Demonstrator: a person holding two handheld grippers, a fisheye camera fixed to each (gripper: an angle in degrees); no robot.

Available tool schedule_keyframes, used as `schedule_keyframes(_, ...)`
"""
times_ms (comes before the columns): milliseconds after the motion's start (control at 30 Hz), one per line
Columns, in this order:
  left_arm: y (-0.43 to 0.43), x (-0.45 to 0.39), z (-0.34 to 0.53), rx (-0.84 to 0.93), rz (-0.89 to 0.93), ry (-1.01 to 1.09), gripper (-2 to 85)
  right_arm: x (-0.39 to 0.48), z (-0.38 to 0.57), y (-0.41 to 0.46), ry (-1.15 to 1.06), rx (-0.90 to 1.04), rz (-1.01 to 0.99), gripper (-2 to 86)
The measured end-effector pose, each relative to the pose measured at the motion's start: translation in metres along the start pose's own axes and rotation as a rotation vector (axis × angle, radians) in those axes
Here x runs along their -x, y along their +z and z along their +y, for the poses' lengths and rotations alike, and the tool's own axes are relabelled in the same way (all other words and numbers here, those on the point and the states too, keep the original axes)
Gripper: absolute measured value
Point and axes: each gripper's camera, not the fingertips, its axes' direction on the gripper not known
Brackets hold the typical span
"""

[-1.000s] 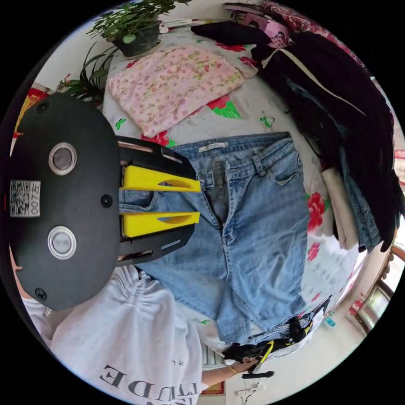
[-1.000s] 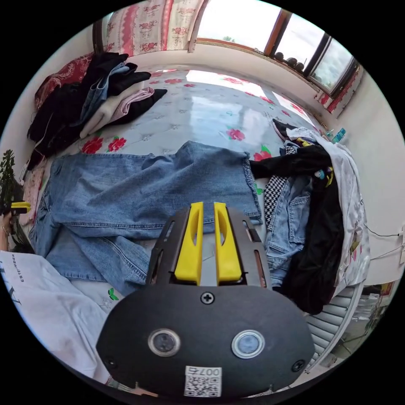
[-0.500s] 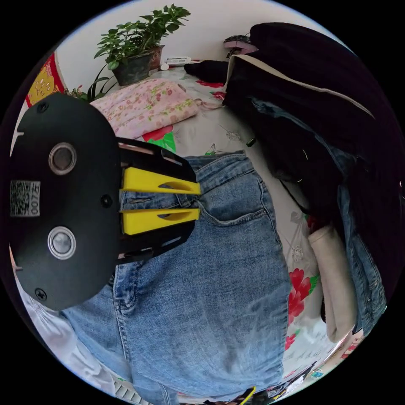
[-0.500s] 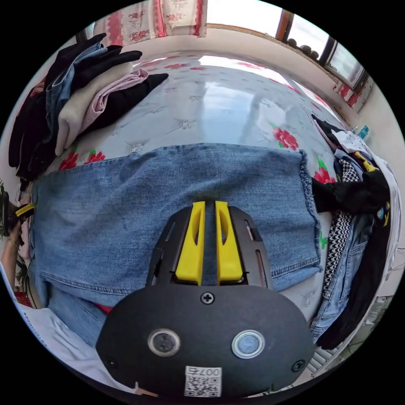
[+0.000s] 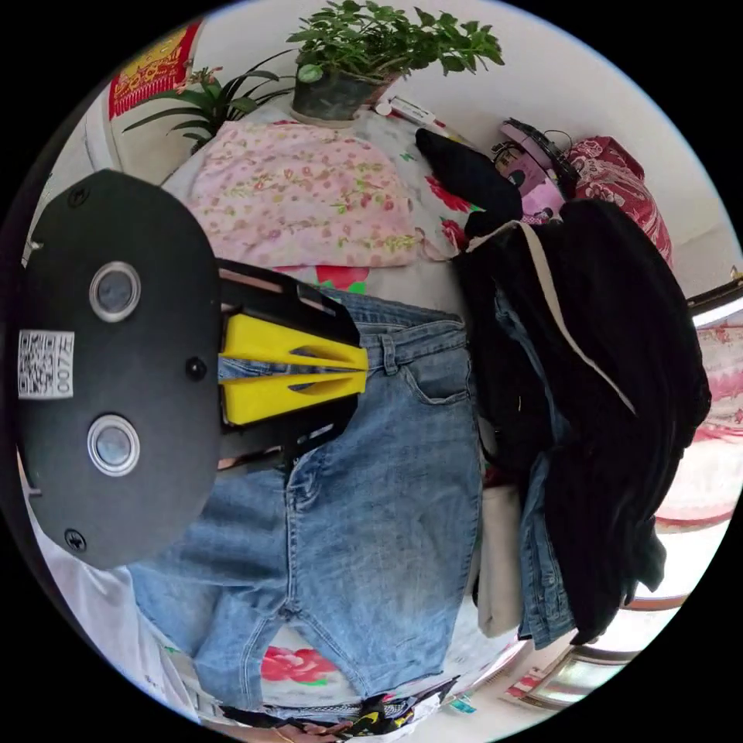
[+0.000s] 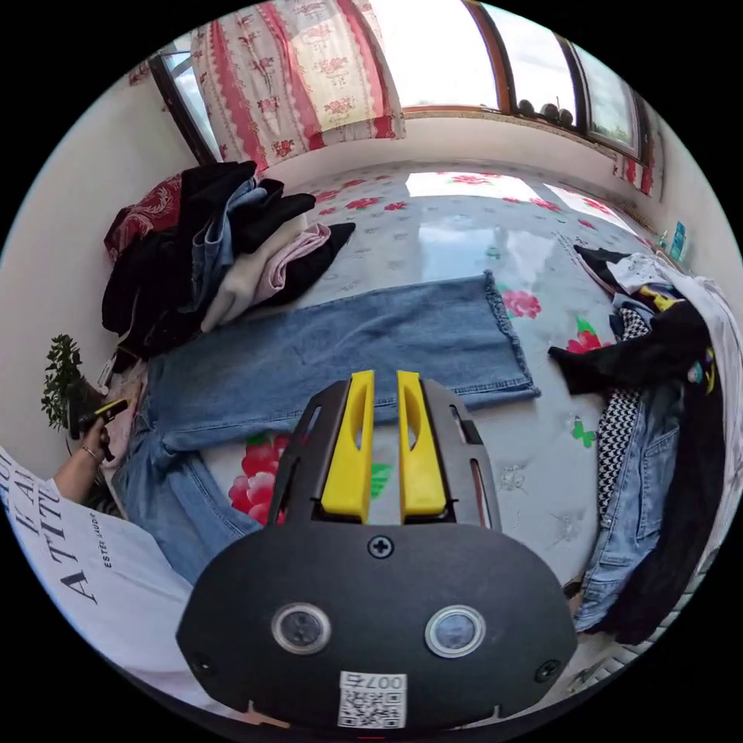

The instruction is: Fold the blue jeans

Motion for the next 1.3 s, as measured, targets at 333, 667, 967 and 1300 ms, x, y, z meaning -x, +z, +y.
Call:
schedule_keyframes(333, -0.056, 0.072, 0.189, 0.119, 0.201, -0.186, 1.9, -0.010, 0.162, -0.166, 0.145, 0.151, 0.026, 9.3)
schedule_keyframes(667, -0.073, 0.108, 0.226, 0.053, 0.231, -0.219, 4.3, -0.001, 0.100, -0.210, 0.272, 0.003, -0.109, 2.7)
schedule_keyframes(967, -0.068, 0.159, 0.265, 0.069, 0.375, -0.391, 7.5, 0.036, 0.000, -0.437, 0.099, -0.097, 0.120, 4.4)
schedule_keyframes(1300, -0.035, 0.195, 0.260, 0.131, 0.521, -0.534, 10.6, -0.097, 0.068, -0.348, 0.476, 0.041, 0.054, 4.9)
